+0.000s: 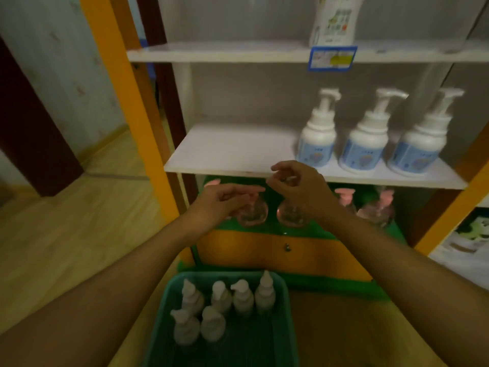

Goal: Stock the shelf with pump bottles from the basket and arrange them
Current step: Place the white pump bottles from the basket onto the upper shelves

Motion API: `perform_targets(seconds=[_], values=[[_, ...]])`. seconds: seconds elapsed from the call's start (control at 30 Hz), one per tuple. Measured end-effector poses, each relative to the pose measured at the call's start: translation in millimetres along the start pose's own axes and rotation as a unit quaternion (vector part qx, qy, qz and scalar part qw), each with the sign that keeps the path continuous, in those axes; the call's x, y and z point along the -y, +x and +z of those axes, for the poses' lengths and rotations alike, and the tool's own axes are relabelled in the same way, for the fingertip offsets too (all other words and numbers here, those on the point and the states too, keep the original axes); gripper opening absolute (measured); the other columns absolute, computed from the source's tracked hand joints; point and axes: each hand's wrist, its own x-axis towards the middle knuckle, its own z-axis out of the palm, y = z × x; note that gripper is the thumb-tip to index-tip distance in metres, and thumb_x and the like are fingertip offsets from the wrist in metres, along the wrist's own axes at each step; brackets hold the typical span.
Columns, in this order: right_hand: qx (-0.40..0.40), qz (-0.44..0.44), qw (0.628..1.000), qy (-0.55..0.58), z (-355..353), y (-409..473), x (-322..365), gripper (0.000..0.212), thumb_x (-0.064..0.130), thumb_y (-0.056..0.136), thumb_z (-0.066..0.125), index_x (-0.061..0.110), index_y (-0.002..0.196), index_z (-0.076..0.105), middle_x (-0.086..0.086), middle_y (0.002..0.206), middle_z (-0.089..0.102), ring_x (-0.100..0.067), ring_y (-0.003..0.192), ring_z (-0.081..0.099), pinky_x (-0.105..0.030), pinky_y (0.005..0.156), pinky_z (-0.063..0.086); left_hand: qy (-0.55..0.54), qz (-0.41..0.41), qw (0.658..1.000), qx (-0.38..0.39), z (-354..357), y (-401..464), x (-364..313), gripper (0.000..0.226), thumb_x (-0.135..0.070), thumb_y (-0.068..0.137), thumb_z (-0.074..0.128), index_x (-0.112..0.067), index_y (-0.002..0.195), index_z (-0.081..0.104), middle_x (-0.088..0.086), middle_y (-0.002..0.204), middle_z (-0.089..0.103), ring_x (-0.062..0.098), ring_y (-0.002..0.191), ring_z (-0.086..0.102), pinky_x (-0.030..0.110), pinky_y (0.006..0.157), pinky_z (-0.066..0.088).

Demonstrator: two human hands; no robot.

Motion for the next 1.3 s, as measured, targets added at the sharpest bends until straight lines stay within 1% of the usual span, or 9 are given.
perform_targets(seconds=[0.13,0.23,0.37,0.43,0.57,0.7,0.9,1.03,1.3], values=[[0.076,0.044,0.996,0.030,73,-15,-26,0.036,0.033,0.082,0.069,0.017,0.114,0.063,0.003,0.107,0.067,-0.009,0.097,0.063,-0.020,0.082,0.053,0.003,-0.074,0.997,-0.032,-16,-24,54,0.024,-0.016,0.092,0.058,-0.018,0.113,0.068,0.001,0.110,0.070,0.010,0.098,0.067,0.021,0.081,0.054],[0.121,0.084,0.987,0.060,127,-34,-47,0.036,0.030,0.083,0.069,0.016,0.115,0.061,0.005,0.106,0.063,-0.011,0.098,0.060,-0.013,0.076,0.047,0.000,-0.132,0.991,-0.036,-26,-44,98,0.022,-0.015,0.092,0.057,-0.020,0.111,0.068,-0.001,0.108,0.071,0.011,0.098,0.066,0.024,0.084,0.052],[0.208,0.166,0.962,0.062,181,-73,-93,0.038,0.029,0.085,0.067,0.017,0.119,0.057,0.001,0.116,0.062,-0.008,0.100,0.059,-0.018,0.080,0.050,0.054,-0.181,0.982,-0.021,-36,-76,168,0.030,-0.005,0.089,0.060,-0.007,0.119,0.063,0.007,0.116,0.065,0.014,0.103,0.060,0.010,0.079,0.050],[0.229,0.206,0.951,0.023,199,-96,-120,0.044,0.032,0.082,0.070,0.019,0.122,0.056,-0.001,0.120,0.063,-0.014,0.107,0.060,-0.031,0.091,0.051,0.101,-0.220,0.970,-0.001,-41,-94,207,0.038,-0.012,0.089,0.062,-0.013,0.127,0.056,0.001,0.125,0.058,0.013,0.112,0.056,0.014,0.087,0.048],[0.310,0.215,0.923,-0.078,224,-131,-165,0.065,0.042,0.078,0.072,0.023,0.134,0.046,0.002,0.130,0.055,-0.012,0.111,0.054,-0.028,0.092,0.047,0.193,-0.301,0.932,0.054,-45,-123,279,0.060,-0.032,0.083,0.068,-0.030,0.137,0.041,-0.012,0.127,0.041,0.012,0.120,0.047,0.029,0.098,0.045],[0.336,0.210,0.916,-0.069,248,-142,-182,0.066,0.031,0.078,0.074,0.022,0.137,0.045,-0.001,0.139,0.051,-0.017,0.126,0.048,-0.034,0.105,0.041,0.244,-0.256,0.934,0.049,-42,-134,322,0.056,-0.026,0.079,0.073,-0.035,0.126,0.045,-0.009,0.132,0.047,0.004,0.117,0.043,0.020,0.098,0.036],[0.281,0.199,0.935,-0.083,272,-141,-185,0.043,0.032,0.080,0.071,0.022,0.120,0.061,-0.001,0.123,0.063,-0.018,0.115,0.056,-0.037,0.099,0.045,0.236,-0.220,0.946,0.028,-46,-131,331,0.042,-0.026,0.080,0.072,-0.051,0.103,0.046,-0.034,0.102,0.045,-0.018,0.090,0.045,-0.002,0.072,0.038],[0.278,0.196,0.933,-0.119,270,-140,-175,0.031,0.039,0.082,0.067,0.024,0.109,0.067,0.001,0.110,0.068,-0.016,0.103,0.061,-0.031,0.087,0.050,0.217,-0.236,0.947,0.023,-50,-133,326,0.039,-0.030,0.079,0.072,-0.042,0.111,0.055,-0.026,0.108,0.050,-0.011,0.095,0.047,0.007,0.076,0.040],[0.301,0.162,0.930,-0.137,205,-100,-105,0.025,0.041,0.084,0.063,0.022,0.101,0.066,0.001,0.106,0.067,-0.020,0.104,0.060,-0.036,0.095,0.045,0.154,-0.191,0.966,0.077,-77,-101,233,0.034,-0.026,0.068,0.082,-0.034,0.099,0.071,-0.011,0.102,0.073,0.003,0.097,0.066,0.027,0.085,0.056]])
